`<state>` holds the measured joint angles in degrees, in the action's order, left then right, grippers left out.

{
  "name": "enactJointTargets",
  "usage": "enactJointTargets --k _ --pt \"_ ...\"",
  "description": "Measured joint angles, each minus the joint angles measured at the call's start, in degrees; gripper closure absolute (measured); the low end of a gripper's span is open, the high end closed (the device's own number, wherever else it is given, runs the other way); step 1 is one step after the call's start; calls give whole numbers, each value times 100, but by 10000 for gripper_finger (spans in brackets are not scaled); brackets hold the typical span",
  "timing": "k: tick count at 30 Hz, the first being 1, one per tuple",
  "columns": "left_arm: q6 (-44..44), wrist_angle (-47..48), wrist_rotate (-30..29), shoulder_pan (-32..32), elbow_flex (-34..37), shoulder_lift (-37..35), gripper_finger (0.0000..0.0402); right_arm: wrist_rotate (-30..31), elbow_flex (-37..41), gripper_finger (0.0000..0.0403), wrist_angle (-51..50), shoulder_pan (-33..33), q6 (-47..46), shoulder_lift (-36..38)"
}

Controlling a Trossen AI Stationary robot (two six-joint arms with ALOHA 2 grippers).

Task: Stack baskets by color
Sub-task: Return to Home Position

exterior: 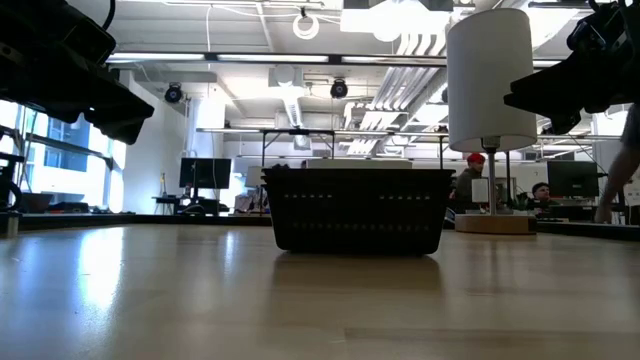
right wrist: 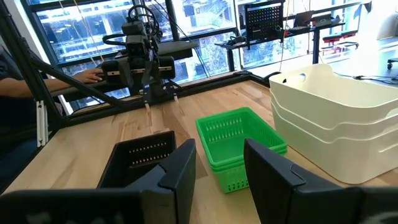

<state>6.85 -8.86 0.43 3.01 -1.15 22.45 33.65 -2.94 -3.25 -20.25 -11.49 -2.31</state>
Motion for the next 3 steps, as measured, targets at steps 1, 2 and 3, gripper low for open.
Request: enactJointTargets --k 1,2,3 --pt "0 0 0 0 0 -1 271 0 0 279 0 1 0 -2" --pt "0 0 0 0 0 1 271 2 0 279 2 0 0 -1" --pt "0 0 0 0 0 -1 271 2 0 279 0 0 0 -2"
